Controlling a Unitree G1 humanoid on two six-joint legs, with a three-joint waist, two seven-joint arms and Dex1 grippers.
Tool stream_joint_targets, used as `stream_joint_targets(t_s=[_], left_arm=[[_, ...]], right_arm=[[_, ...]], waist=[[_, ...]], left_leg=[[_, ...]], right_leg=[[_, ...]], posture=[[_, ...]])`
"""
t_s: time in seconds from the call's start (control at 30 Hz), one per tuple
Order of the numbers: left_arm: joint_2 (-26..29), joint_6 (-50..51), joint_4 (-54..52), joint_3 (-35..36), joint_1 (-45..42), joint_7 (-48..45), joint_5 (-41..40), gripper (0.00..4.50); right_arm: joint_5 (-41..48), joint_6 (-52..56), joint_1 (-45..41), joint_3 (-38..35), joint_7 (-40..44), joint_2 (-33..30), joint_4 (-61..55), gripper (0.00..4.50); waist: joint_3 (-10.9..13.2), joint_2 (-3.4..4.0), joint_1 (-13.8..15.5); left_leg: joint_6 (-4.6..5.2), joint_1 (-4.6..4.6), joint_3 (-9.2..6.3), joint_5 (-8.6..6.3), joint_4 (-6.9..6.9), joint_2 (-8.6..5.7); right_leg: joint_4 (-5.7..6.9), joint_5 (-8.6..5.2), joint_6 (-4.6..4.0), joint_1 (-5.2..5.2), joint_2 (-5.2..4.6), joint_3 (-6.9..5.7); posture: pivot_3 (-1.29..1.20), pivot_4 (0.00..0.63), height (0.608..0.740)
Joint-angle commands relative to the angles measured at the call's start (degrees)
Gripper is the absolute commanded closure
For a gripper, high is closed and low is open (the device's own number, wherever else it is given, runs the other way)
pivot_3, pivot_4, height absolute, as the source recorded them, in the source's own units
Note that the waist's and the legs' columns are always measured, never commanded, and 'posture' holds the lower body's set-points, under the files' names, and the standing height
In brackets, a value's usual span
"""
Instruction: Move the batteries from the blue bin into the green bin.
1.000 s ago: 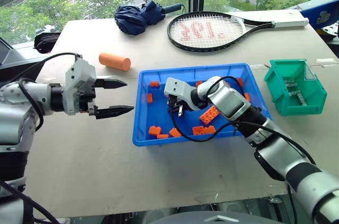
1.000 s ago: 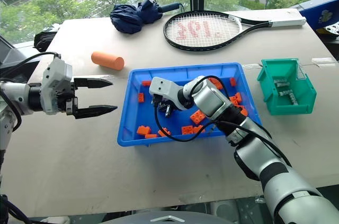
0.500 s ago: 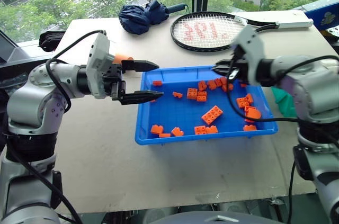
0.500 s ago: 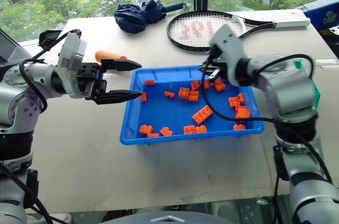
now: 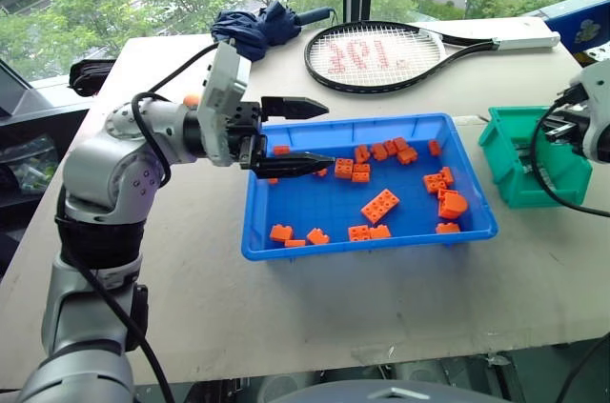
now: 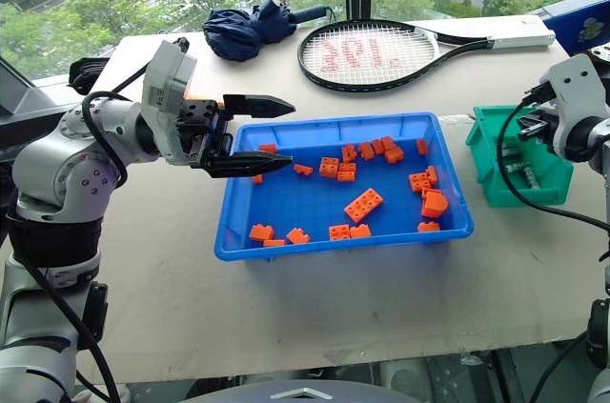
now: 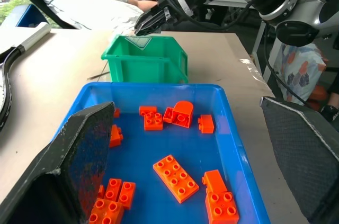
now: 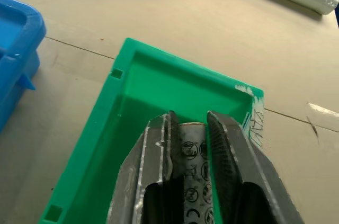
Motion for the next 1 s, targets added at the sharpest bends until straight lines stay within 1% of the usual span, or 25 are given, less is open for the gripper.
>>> stream_joint_targets(t_s=[0.03,0.07,0.1,0.13,0.17,0.27,0.33,0.4,0.43,0.5,0.57,0.6,0.67,0.73,0.77,0.8,0.87,1.0], left_arm=[[1.43,-1.08,-0.93,1.61,-0.17,-0.08,0.67,0.00],[1.73,-1.52,-0.97,1.74,0.26,-0.05,1.08,0.00],[1.84,-2.86,-0.60,2.08,0.76,0.66,2.31,0.00],[1.97,-3.75,-0.15,2.53,1.29,1.86,3.50,0.00],[2.46,-4.75,0.34,3.27,2.31,2.87,4.71,0.00],[5.04,-6.88,0.47,7.00,8.03,3.85,6.45,0.00],[7.13,-8.05,0.81,10.41,13.94,4.66,8.02,0.00],[8.03,-9.07,0.64,14.41,20.39,5.34,8.39,0.00],[7.94,-9.26,0.43,15.92,23.17,5.78,8.26,0.00],[5.60,-11.34,-1.11,19.17,30.31,6.97,8.12,0.00],[3.60,-14.19,-2.92,21.08,36.84,7.32,8.69,0.00],[2.56,-15.29,-3.40,21.87,39.67,7.78,9.08,0.00],[1.29,-17.48,-3.75,22.57,43.75,8.62,10.38,0.00],[-0.06,-19.66,-3.44,22.77,47.21,9.67,11.86,0.00],[-0.83,-21.23,-3.15,22.50,48.84,10.36,13.05,0.00],[-1.58,-22.98,-2.65,22.15,50.35,10.57,14.01,0.00],[-2.38,-25.55,-1.83,21.46,52.28,10.54,15.25,0.00],[-2.32,-29.71,-0.25,20.59,54.16,9.47,17.06,0.00]], right_arm=[[-0.40,-3.19,0.57,-3.33,-1.98,-1.64,-0.08,1.69],[-0.28,-3.44,0.87,-3.69,-2.30,-1.80,-0.31,1.25],[0.56,-3.46,1.53,-4.39,-1.85,-1.91,-1.24,0.71],[1.39,-3.10,2.35,-5.25,-1.45,-1.94,-2.35,0.25],[2.62,-3.53,3.76,-6.54,-0.52,-1.64,-3.94,0.12],[8.74,-6.12,10.43,-12.35,4.07,0.95,-10.32,0.12],[13.20,-9.80,17.45,-17.18,8.35,3.35,-15.07,0.12],[15.38,-14.76,24.51,-22.24,10.73,5.86,-17.87,0.12],[16.13,-16.80,28.08,-24.05,12.47,6.31,-18.54,0.12],[20.41,-20.36,36.76,-28.37,19.35,8.12,-19.93,0.12],[24.84,-22.73,44.02,-31.09,25.64,9.48,-20.93,0.12],[25.93,-23.16,47.52,-31.51,28.26,9.37,-21.07,0.12],[27.10,-24.27,51.98,-31.77,30.92,9.04,-20.46,0.12],[26.26,-27.64,55.36,-31.25,33.27,8.84,-18.39,0.12],[25.29,-30.00,56.71,-30.82,34.57,8.64,-16.78,0.12],[23.15,-33.39,58.36,-29.91,36.20,7.94,-14.94,0.12],[20.05,-39.42,60.14,-28.65,38.17,7.07,-11.52,0.12],[19.91,-44.02,60.18,-28.19,38.82,6.99,-6.90,0.12]], waist=[[0.00,0.00,0.04],[0.00,0.00,0.05],[0.00,0.00,0.06],[0.00,0.00,0.09],[0.00,0.00,0.11],[0.00,0.00,-0.03],[0.00,0.00,-0.03],[0.00,0.02,0.06],[0.01,0.03,0.29],[0.01,0.04,1.11],[0.00,0.03,1.66],[-0.01,0.05,1.95],[0.00,0.04,2.38],[0.01,0.10,2.85],[0.00,0.09,2.96],[-0.01,0.09,2.98],[-0.04,0.11,3.09],[-0.05,0.09,3.17]], left_leg=[[0.00,0.00,0.01,0.00,0.00,0.00],[0.00,0.00,0.01,0.00,0.00,0.00],[0.00,0.00,0.01,0.00,0.00,0.00],[0.00,0.00,0.01,0.00,0.00,0.00],[0.00,0.00,0.01,0.00,-0.01,0.00],[0.00,0.01,0.00,0.00,-0.05,0.02],[0.00,0.03,0.00,0.00,-0.10,0.06],[0.01,0.06,-0.02,-0.01,-0.17,0.08],[0.02,0.06,-0.01,-0.01,-0.16,0.09],[0.05,0.06,0.05,-0.03,-0.05,0.08],[0.09,0.20,0.11,-0.06,-0.04,0.08],[0.10,0.25,0.11,-0.06,-0.05,0.08],[0.15,0.37,0.12,-0.10,-0.07,0.09],[0.36,0.67,0.13,-0.25,-0.15,0.18],[0.41,0.93,0.14,-0.29,-0.29,0.23],[0.53,1.08,0.16,-0.38,-0.31,0.25],[0.55,1.07,0.24,-0.41,-0.29,0.25],[0.56,1.04,0.23,-0.40,-0.28,0.25]], right_leg=[[0.00,0.00,0.00,0.00,0.00,0.01],[0.00,0.00,0.00,0.00,0.00,0.01],[0.00,0.00,0.00,0.00,0.00,0.01],[0.00,0.00,0.00,-0.01,0.00,0.01],[0.00,0.00,0.00,0.00,0.00,0.01],[-0.04,0.00,0.00,-0.02,0.03,0.02],[-0.07,0.00,0.00,-0.01,0.08,0.03],[-0.12,0.00,0.00,-0.01,0.09,0.02],[-0.12,0.00,0.00,0.00,0.09,0.02],[-0.12,0.00,0.01,0.06,0.08,0.06],[-0.16,0.02,0.03,0.20,0.08,0.12],[-0.21,0.02,0.03,0.26,0.08,0.11],[-0.30,0.06,0.06,0.42,0.07,0.10],[-0.59,0.14,-0.04,0.78,0.12,0.06],[-0.87,0.17,-0.07,1.14,0.16,0.05],[-0.92,0.16,-0.06,1.32,0.16,0.05],[-0.99,0.16,-0.06,1.33,0.15,0.11],[-1.11,0.17,-0.04,1.33,0.16,0.07]], posture=[[0.00,0.150,0.740],[0.00,0.150,0.740],[0.00,0.150,0.740],[0.00,0.150,0.740],[0.00,0.150,0.740],[0.00,0.150,0.740],[0.00,0.150,0.740],[0.00,0.150,0.740],[0.00,0.150,0.740],[0.00,0.150,0.740],[0.00,0.150,0.740],[0.00,0.150,0.740],[0.00,0.150,0.740],[0.00,0.150,0.740],[0.00,0.150,0.740],[0.00,0.150,0.740],[0.00,0.150,0.740],[0.00,0.150,0.740]])
